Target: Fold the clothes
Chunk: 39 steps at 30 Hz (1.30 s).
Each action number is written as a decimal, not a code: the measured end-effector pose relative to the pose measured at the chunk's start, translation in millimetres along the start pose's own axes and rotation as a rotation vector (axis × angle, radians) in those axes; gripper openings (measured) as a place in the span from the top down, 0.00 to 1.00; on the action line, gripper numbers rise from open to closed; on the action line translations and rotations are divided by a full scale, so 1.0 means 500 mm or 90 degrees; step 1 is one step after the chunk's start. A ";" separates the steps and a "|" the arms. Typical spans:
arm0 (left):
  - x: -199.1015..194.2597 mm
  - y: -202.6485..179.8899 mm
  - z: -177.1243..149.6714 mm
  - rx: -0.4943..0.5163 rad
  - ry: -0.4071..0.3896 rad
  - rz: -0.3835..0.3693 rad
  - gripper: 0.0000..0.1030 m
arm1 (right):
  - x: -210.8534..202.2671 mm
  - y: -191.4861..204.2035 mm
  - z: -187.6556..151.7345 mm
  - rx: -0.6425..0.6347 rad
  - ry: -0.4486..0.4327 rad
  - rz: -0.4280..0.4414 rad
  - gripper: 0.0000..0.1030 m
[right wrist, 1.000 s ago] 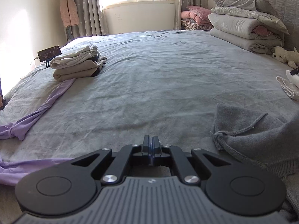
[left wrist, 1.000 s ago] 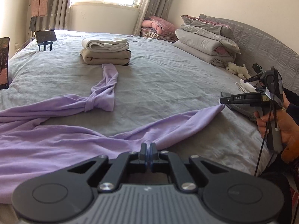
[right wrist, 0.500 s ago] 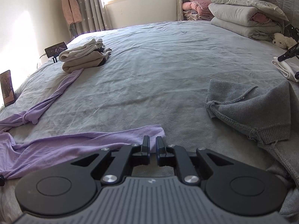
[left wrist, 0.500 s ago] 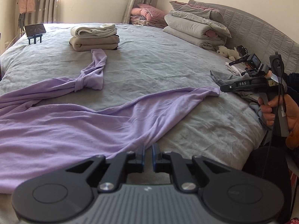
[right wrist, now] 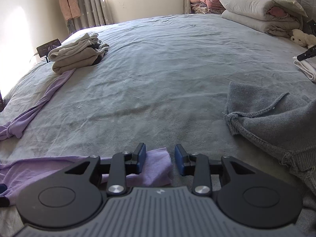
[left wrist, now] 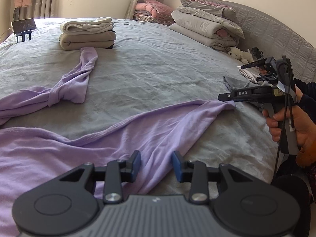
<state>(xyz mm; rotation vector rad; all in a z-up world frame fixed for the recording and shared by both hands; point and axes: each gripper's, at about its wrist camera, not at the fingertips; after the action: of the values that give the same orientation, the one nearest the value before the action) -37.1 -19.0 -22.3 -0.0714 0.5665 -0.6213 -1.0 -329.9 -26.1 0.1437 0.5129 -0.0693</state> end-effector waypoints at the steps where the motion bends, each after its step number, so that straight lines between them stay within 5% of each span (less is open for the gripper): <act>1: 0.003 -0.004 -0.001 0.006 -0.002 0.001 0.71 | -0.002 -0.003 -0.001 0.001 -0.004 0.000 0.98; 5: -0.004 -0.014 -0.001 0.032 -0.014 -0.008 0.96 | -0.037 -0.011 0.006 -0.002 -0.042 0.001 0.98; 13: -0.056 -0.041 0.003 0.070 -0.043 -0.043 0.97 | -0.131 -0.027 0.017 -0.011 -0.094 0.003 0.98; 26: -0.087 -0.081 -0.041 0.084 -0.007 -0.086 1.00 | -0.222 -0.047 -0.056 -0.030 -0.054 -0.035 0.99; 31: -0.083 -0.090 -0.055 0.088 0.003 -0.075 1.00 | -0.226 -0.064 -0.078 -0.013 -0.027 -0.044 0.99; 36: -0.102 -0.058 -0.058 0.024 0.001 -0.053 0.96 | -0.230 -0.070 -0.096 0.001 -0.006 -0.046 0.99; 39: -0.128 -0.034 -0.059 -0.004 -0.009 -0.015 0.89 | -0.239 -0.058 -0.095 -0.004 -0.012 -0.034 0.87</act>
<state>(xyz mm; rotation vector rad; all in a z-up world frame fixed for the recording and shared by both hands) -104.2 6.8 -12.4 -0.0886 0.5555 -0.6408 -131.0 -347.7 -11.4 0.1227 0.4974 -0.1208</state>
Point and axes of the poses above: each gripper's, at about its wrist camera, not at the fingertips, and x roughly the way its jaws point, y to its left, z to its top, and after that the axes turned 12 degrees about -y, right-handed
